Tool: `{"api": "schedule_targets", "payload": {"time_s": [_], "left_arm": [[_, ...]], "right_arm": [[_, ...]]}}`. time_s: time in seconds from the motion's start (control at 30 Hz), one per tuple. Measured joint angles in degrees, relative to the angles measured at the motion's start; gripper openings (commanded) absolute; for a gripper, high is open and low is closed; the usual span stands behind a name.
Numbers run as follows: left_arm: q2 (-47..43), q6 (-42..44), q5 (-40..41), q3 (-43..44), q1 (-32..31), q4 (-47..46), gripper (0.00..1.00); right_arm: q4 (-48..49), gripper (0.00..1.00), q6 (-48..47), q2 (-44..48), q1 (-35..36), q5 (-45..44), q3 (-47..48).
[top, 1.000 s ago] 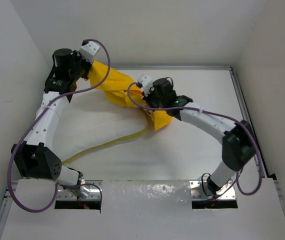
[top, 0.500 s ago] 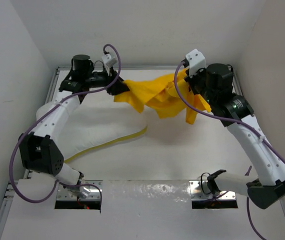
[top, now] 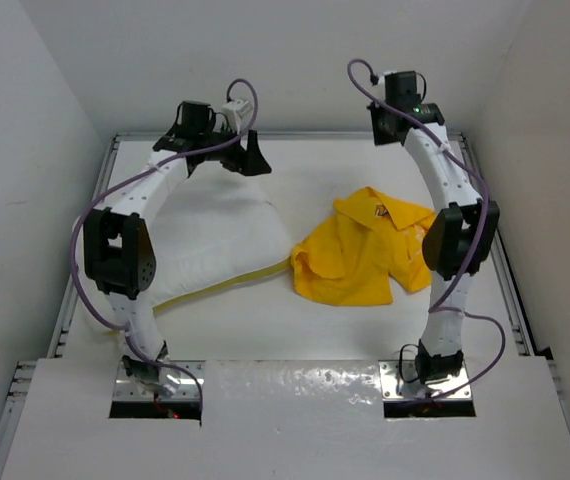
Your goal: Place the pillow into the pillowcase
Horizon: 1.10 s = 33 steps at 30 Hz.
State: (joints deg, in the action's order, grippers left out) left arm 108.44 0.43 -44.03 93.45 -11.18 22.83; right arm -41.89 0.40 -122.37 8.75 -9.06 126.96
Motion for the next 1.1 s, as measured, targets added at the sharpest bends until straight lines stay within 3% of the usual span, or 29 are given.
{"api": "schedule_targets", "payload": {"time_s": [0.07,0.1,0.2,0.37,0.57,0.73,0.8,0.87,0.93,0.97,1.0,1.03,1.1], "left_arm": [[0.2,4.3,2.2,3.7,-1.3,2.3,0.66],[0.3,7.4,3.4,5.6,-2.8,3.6,0.66],[1.0,16.4,5.0,9.5,-9.0,7.2,0.75],[5.0,24.9,4.0,9.0,-19.3,10.1,0.82],[10.2,32.8,5.7,4.7,-26.9,11.5,0.86],[10.7,37.8,9.1,-0.3,-31.1,12.1,0.86],[10.6,38.4,11.1,-3.1,-32.3,10.8,0.84],[10.5,38.4,14.1,-6.5,-33.3,8.8,0.76],[10.5,37.7,18.4,-10.2,-33.8,6.0,0.53],[10.3,37.6,20.5,-11.7,-33.9,4.0,0.22],[9.8,36.5,22.6,-12.2,-33.9,2.6,0.06],[9.7,36.1,24.4,-12.7,-33.7,1.6,0.0],[9.6,34.2,26.8,-12.9,-33.0,0.2,0.0]], "right_arm": [[0.7,0.04,3.1,3.5,0.1,2.4,-9.2],[1.0,0.23,4.6,6.5,0.2,3.7,-15.1],[8.9,0.52,8.8,25.6,0.7,7.7,-44.5],[17.0,0.64,13.4,46.0,2.2,11.1,-67.2],[24.5,0.67,15.9,43.0,2.9,14.4,-77.0],[28.2,0.7,16.0,36.4,2.8,14.2,-78.9],[30.5,0.65,16.1,34.3,2.6,14.0,-78.9],[32.4,0.56,16.7,32.4,2.6,13.5,-78.9],[33.6,0.4,17.7,30.7,2.6,12.7,-78.9],[34.2,0.32,18.2,30.2,2.5,12.3,-79.0],[34.8,0.11,18.9,30.1,2.4,11.9,-79.4],[35.4,0.02,19.5,30.2,2.3,11.1,-79.9],[36.0,0.0,20.6,30.8,2.1,9.3,-81.1]]}}
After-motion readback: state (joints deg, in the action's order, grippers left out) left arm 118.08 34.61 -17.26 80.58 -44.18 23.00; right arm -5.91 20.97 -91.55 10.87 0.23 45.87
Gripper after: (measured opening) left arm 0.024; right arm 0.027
